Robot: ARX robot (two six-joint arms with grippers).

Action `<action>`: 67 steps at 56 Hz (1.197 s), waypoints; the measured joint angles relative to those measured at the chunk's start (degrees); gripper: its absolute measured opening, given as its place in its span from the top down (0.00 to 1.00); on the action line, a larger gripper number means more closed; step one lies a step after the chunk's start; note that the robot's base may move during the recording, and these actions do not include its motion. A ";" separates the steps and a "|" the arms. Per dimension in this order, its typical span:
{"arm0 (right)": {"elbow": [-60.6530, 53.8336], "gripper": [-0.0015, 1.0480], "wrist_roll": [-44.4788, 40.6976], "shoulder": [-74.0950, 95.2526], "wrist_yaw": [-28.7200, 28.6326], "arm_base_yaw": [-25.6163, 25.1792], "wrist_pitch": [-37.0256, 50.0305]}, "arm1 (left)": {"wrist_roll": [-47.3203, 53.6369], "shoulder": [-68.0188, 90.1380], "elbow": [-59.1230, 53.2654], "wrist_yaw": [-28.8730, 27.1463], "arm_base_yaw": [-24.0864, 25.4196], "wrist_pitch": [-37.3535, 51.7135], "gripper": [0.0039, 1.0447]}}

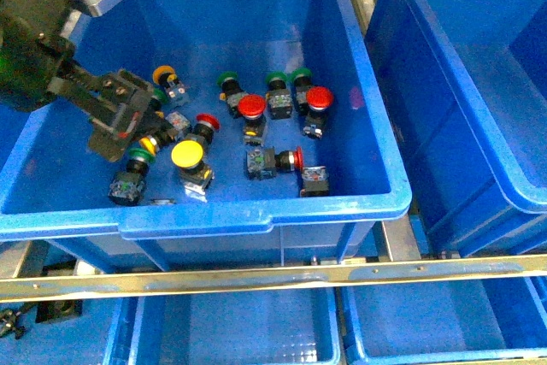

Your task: Pick red and yellow buttons and place in box

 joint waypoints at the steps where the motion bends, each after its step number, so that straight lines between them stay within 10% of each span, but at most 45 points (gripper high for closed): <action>1: 0.00 0.07 0.00 0.00 0.00 0.00 -0.02 | 0.02 0.81 0.74 -0.17 -0.26 -0.31 0.07; 67: 0.00 0.07 0.00 0.00 0.00 0.00 -0.02 | 0.11 24.13 18.75 -6.12 -4.76 -5.01 0.07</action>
